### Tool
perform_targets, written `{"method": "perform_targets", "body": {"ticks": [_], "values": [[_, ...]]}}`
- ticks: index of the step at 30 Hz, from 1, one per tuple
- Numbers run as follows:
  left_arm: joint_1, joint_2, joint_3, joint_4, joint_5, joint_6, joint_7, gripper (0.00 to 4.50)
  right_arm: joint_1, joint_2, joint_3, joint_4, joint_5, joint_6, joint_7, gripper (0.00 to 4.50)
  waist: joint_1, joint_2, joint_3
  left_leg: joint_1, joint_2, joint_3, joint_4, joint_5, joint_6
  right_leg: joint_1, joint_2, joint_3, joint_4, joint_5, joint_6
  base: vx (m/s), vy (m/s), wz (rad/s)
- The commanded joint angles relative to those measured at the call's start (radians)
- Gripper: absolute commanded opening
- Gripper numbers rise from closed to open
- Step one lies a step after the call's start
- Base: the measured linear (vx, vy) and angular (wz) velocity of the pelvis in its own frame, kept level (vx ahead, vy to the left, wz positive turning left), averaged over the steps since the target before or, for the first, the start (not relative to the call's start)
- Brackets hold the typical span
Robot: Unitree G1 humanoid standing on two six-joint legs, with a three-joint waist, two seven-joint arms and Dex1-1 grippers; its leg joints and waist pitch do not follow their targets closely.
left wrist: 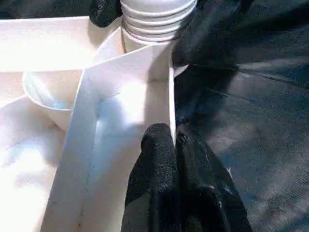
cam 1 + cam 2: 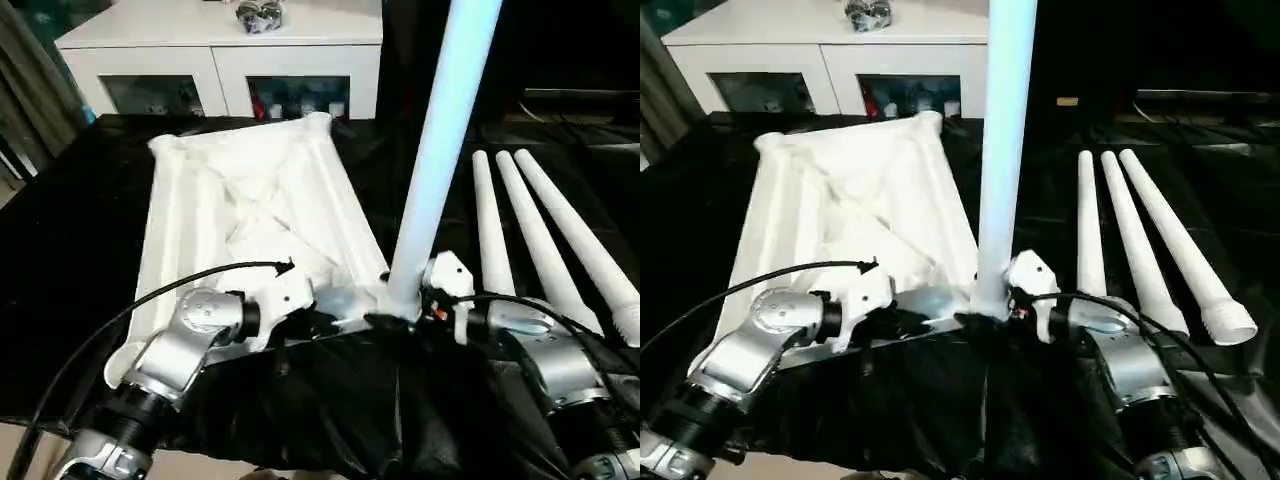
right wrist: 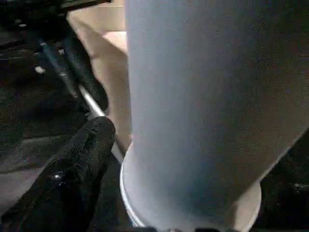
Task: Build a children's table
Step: Rotate leg to tighten
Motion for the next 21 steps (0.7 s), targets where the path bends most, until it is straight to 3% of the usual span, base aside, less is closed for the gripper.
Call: {"method": "perform_targets", "body": {"ticks": [1,9,13,16,17,18,20,21], "values": [[-0.011,0.006,0.000,-0.022,-0.014,-0.015,-0.005,0.00,0.015,0.006,0.064,-0.038,0.019,0.013,0.078,3.41,0.002,-0.012,-0.053,0.009,0.066,-0.022,-0.071,-0.154,0.104,0.043,-0.072,0.041,-0.066,-0.065,-0.275,0.000,0.000,0.00],[-0.009,0.020,-0.002,-0.011,-0.021,-0.024,-0.027,0.00,0.027,-0.007,0.082,-0.071,0.037,0.045,0.136,2.79,0.004,-0.013,-0.055,0.007,0.066,-0.022,-0.069,-0.128,0.108,0.044,-0.071,0.040,-0.062,-0.038,-0.281,0.000,0.000,0.00],[-0.004,-0.005,-0.005,-0.018,-0.023,-0.012,-0.003,0.00,0.031,0.048,0.056,-0.053,0.038,0.057,0.040,2.72,0.003,-0.014,-0.054,0.007,0.065,-0.022,-0.069,-0.129,0.104,0.044,-0.072,0.040,-0.063,-0.047,-0.279,0.000,0.000,0.00],[-0.018,-0.057,-0.012,0.003,0.020,0.011,0.099,0.00,0.020,0.131,0.028,0.004,-0.013,0.063,-0.146,2.71,-0.009,-0.015,-0.048,0.008,0.064,-0.023,-0.077,-0.168,0.072,0.039,-0.071,0.041,-0.071,-0.114,-0.271,0.000,0.000,0.00],[-0.027,-0.080,-0.009,0.016,0.031,0.026,0.138,0.00,0.017,0.156,0.024,0.023,-0.033,0.056,-0.202,2.71,-0.013,-0.016,-0.046,0.009,0.062,-0.025,-0.080,-0.203,0.053,0.042,-0.073,0.040,-0.077,-0.180,-0.255,0.000,0.000,0.00],[-0.035,-0.103,-0.005,0.028,0.040,0.041,0.175,0.00,0.016,0.178,0.021,0.037,-0.051,0.048,-0.253,2.71,-0.018,-0.014,-0.041,0.014,0.062,-0.023,-0.084,-0.232,0.033,0.036,-0.072,0.042,-0.083,-0.236,-0.245,0.000,0.000,0.00],[-0.050,-0.164,-0.004,0.048,0.046,0.065,0.241,0.00,0.007,0.250,0.005,0.079,-0.074,0.067,-0.389,2.70,-0.024,-0.011,-0.042,0.016,0.060,-0.027,-0.086,-0.259,0.012,0.037,-0.074,0.043,-0.088,-0.289,-0.225,0.000,0.000,0.00],[-0.055,-0.187,-0.005,0.054,0.049,0.073,0.264,0.00,0.002,0.281,-0.002,0.095,-0.082,0.077,-0.445,2.70,-0.029,-0.012,-0.041,0.017,0.059,-0.025,-0.087,-0.265,0.003,0.032,-0.072,0.046,-0.091,-0.294,-0.218,0.000,0.000,0.00]]}}
